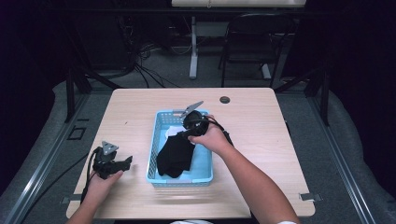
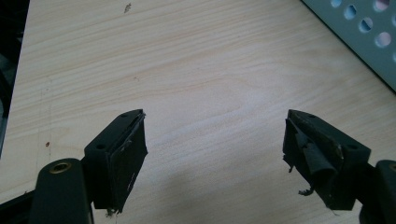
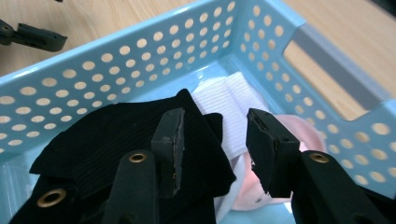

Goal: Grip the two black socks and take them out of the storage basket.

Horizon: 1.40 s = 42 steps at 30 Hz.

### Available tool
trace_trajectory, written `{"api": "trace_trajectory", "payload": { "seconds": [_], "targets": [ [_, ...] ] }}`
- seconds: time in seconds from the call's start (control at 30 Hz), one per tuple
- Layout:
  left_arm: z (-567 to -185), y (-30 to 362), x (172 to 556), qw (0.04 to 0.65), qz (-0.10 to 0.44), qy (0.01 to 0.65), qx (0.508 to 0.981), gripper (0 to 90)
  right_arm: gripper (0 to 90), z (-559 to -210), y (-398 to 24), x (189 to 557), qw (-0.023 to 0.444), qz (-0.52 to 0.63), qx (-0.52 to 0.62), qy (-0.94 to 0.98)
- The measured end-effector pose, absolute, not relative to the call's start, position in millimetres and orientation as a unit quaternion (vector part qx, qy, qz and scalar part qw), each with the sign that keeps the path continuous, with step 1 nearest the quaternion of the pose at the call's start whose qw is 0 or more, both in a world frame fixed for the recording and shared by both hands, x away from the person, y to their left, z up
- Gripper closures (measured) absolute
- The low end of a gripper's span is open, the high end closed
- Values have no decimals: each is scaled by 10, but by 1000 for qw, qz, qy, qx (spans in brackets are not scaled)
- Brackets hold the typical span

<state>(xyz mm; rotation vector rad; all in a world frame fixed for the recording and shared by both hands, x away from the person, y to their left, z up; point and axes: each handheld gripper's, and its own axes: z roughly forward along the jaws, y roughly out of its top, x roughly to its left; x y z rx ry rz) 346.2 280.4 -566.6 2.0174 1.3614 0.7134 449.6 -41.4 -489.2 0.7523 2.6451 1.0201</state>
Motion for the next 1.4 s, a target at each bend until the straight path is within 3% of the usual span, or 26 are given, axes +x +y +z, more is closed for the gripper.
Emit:
{"api": "trace_trajectory", "payload": {
  "seconds": [0.57,0.63,0.8,0.93,1.4],
  "targets": [
    [-5660,2804,3463,299,270,512,759,214,587,-5089,-227,4655,61,301,263,915],
    [-5660,2804,3463,299,270,512,759,215,603,-5129,-214,4665,53,293,264,917],
    [-5659,2804,3464,301,271,513,757,214,761,-5128,-216,4644,40,289,264,919],
    [-5657,2804,3463,301,272,513,757,215,828,-5081,-226,4613,47,291,255,921],
    [-5656,2807,3463,300,272,512,757,214,864,-4936,-228,4496,64,311,232,919]
  ]
}}
